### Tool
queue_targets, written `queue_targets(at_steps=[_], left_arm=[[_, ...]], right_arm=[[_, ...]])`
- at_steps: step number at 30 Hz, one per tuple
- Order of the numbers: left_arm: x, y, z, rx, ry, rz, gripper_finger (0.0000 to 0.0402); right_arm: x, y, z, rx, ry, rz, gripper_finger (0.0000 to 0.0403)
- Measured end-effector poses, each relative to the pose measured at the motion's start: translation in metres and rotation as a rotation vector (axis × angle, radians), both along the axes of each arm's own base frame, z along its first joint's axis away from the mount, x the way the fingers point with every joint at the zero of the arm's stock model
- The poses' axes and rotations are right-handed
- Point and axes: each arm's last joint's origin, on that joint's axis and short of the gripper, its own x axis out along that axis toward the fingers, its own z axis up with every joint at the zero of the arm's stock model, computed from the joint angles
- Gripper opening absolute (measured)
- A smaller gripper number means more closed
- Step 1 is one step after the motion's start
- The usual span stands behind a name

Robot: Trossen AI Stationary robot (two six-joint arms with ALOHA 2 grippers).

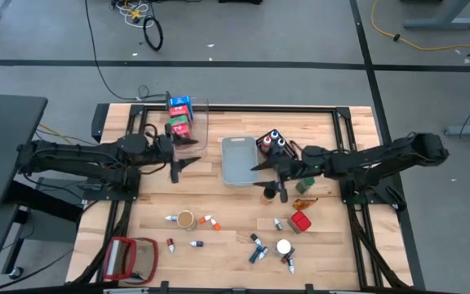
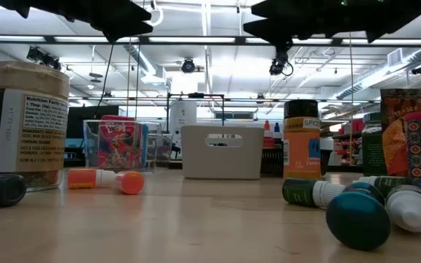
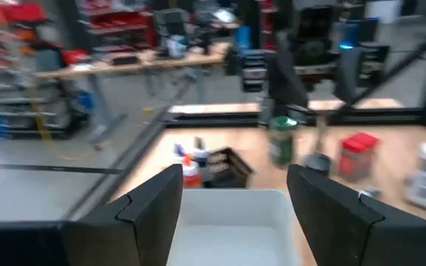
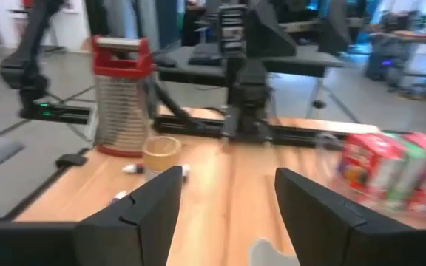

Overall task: Pick & Place Kitchen Items
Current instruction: Put the orange seasoning bottle into the gray bin

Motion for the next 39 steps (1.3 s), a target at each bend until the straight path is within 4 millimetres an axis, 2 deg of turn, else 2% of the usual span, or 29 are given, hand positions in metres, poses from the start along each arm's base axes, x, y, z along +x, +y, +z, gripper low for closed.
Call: queue_targets(at_steps=[8, 15, 22, 26, 32, 39], left_arm=[[0.001, -0.006, -0.004, -0.038, 0.022, -0.220, 0.0252], [0.000, -0.011, -0.015, -0.063, 0.052, -0.366, 0.0252], [0.000, -0.010, -0.014, -0.046, 0.044, -0.360, 0.0252], [0.000, -0.010, -0.014, -0.041, 0.038, -0.331, 0.0252], [0.000, -0.007, -0.013, -0.028, 0.035, -0.235, 0.0252], [0.001, -0.004, -0.011, -0.014, 0.012, -0.151, 0.0252]], right_arm=[[0.025, 0.004, -0.008, 0.005, 0.047, 0.057, 0.0219], [0.028, 0.004, -0.014, 0.022, 0.089, 0.054, 0.0219], [0.029, 0.005, -0.011, -0.055, 0.045, 0.082, 0.0219], [0.027, 0.016, -0.013, -0.022, 0.065, 0.170, 0.0219], [0.022, 0.032, -0.027, 0.077, 0.268, 0.182, 0.0219], [0.017, 0.039, -0.034, -0.038, 0.471, 0.106, 0.0223]])
